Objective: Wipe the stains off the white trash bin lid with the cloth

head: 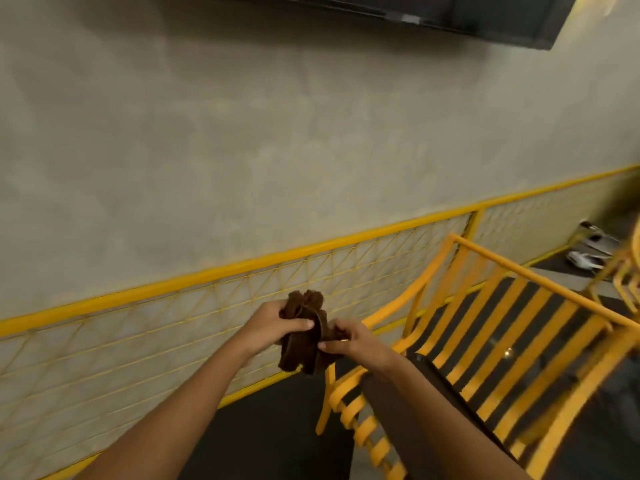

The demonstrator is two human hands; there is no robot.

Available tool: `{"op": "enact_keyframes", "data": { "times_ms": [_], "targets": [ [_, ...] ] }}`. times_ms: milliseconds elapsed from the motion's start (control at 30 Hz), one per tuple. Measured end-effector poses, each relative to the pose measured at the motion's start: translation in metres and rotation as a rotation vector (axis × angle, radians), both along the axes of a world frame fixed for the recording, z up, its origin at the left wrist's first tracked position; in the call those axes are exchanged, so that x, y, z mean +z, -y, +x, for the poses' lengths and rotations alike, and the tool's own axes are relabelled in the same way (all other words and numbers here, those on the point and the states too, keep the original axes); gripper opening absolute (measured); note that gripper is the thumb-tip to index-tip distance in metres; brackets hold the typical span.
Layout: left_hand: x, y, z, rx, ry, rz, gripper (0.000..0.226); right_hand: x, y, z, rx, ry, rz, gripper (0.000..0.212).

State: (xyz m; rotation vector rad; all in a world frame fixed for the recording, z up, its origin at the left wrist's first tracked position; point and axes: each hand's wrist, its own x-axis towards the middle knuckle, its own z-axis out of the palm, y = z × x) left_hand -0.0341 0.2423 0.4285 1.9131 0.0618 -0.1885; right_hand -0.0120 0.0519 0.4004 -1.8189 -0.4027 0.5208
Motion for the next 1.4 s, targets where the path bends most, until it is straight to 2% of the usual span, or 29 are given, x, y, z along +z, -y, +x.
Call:
{"op": "enact_keyframes", "data": {
  "times_ms": [67, 167, 333, 467, 600, 700, 833, 933, 1000, 1067, 1133, 1200, 1333, 1400],
  "targets": [
    [-0.005, 0.014, 0.018, 0.002, 0.029, 0.013, 0.037, -0.008, 0.014, 0.015, -0.064, 0.022, -0.026, 0.009],
    [-0.022, 0.044, 0.042, 0.03, 0.073, 0.062, 0.031, -0.024, 0.039, 0.043, -0.091, 0.023, -0.096, 0.016],
    [-0.076, 0.103, 0.09, -0.008, -0.034, 0.085, 0.025, -0.066, 0.101, 0.09, -0.11, -0.001, -0.233, 0.031],
    [-0.136, 0.158, 0.124, -0.023, -0.106, 0.109, 0.016, -0.114, 0.161, 0.125, -0.094, -0.165, -0.245, 0.027],
    [-0.212, 0.206, 0.142, -0.036, -0.192, 0.076, 0.022, -0.175, 0.21, 0.144, -0.175, -0.223, -0.302, 0.027],
    [-0.269, 0.232, 0.151, -0.098, -0.261, 0.133, 0.035, -0.229, 0.234, 0.146, -0.226, -0.238, -0.39, 0.03],
    [-0.34, 0.249, 0.152, -0.245, -0.427, 0.236, 0.052, -0.31, 0.252, 0.125, -0.252, -0.354, -0.439, 0.034],
    [-0.382, 0.252, 0.15, -0.354, -0.508, 0.303, 0.045, -0.367, 0.251, 0.097, -0.27, -0.49, -0.448, 0.034],
    [-0.399, 0.257, 0.152, -0.352, -0.509, 0.298, 0.04, -0.395, 0.249, 0.081, -0.298, -0.588, -0.412, 0.034],
    [-0.411, 0.266, 0.157, -0.306, -0.498, 0.252, 0.049, -0.414, 0.248, 0.073, -0.364, -0.642, -0.393, 0.03],
    [-0.419, 0.278, 0.159, -0.277, -0.5, 0.2, 0.06, -0.428, 0.252, 0.07, -0.461, -0.659, -0.393, 0.016],
    [-0.425, 0.286, 0.157, -0.273, -0.512, 0.212, 0.064, -0.439, 0.258, 0.07, -0.469, -0.648, -0.443, 0.006],
    [-0.424, 0.28, 0.144, -0.266, -0.53, 0.239, 0.063, -0.452, 0.258, 0.072, -0.383, -0.65, -0.559, 0.032],
    [-0.414, 0.27, 0.138, -0.237, -0.534, 0.235, 0.061, -0.444, 0.253, 0.075, -0.363, -0.55, -0.665, 0.042]
  ]
}}
